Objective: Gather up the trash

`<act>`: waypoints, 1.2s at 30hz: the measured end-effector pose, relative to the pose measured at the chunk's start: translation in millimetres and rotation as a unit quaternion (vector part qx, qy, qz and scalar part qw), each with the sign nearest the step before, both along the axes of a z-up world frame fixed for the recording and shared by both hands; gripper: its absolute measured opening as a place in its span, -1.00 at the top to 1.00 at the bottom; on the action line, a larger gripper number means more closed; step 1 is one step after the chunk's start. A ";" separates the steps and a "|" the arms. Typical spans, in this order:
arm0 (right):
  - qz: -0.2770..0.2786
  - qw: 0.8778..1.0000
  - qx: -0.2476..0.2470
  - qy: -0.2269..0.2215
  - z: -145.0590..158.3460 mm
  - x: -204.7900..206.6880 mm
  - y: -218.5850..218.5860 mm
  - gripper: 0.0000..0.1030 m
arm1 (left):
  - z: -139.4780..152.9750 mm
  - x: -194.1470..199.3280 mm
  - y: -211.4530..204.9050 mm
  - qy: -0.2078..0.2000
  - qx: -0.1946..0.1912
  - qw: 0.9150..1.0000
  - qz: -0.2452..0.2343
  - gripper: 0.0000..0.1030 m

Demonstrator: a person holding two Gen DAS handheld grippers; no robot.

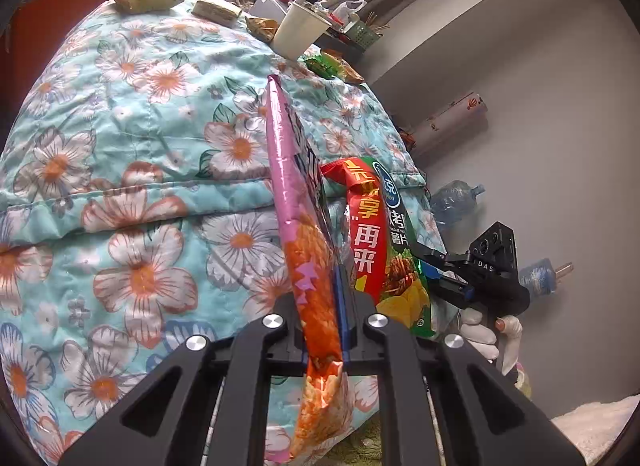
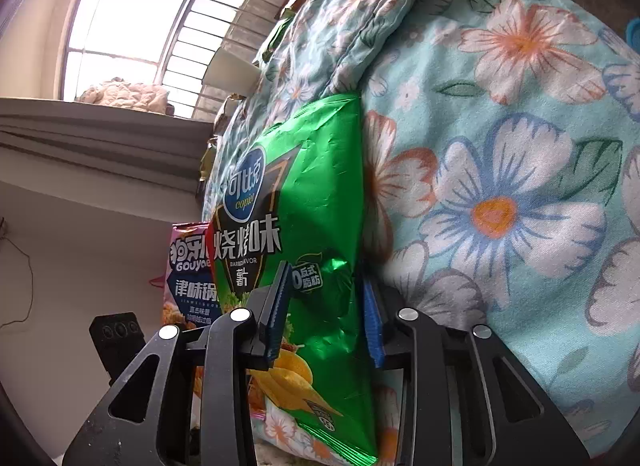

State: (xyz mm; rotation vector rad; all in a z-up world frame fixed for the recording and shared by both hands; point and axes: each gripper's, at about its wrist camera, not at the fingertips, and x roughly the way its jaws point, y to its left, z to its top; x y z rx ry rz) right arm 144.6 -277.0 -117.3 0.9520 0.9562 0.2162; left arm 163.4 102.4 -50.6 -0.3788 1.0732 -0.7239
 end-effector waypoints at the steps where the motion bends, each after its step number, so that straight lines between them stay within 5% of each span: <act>1: -0.002 1.000 0.007 0.000 -0.9 -1.4 -0.4 0.70 | 0.6 -0.9 -1.6 -0.005 0.003 1.000 0.001 0.81; 5: -0.013 0.999 0.037 -0.014 -0.2 -10.4 -3.9 0.87 | 12.8 -5.1 -4.4 -0.033 0.012 0.999 0.004 0.82; 21: -0.062 0.985 0.046 -0.154 71.7 -70.1 -47.5 0.92 | 81.9 -10.2 -51.7 -0.139 0.002 0.990 -0.037 0.83; 36: -0.211 0.950 0.044 -0.224 83.2 -171.5 -139.0 0.92 | 132.4 -36.8 -203.1 -0.235 0.003 0.957 -0.173 0.82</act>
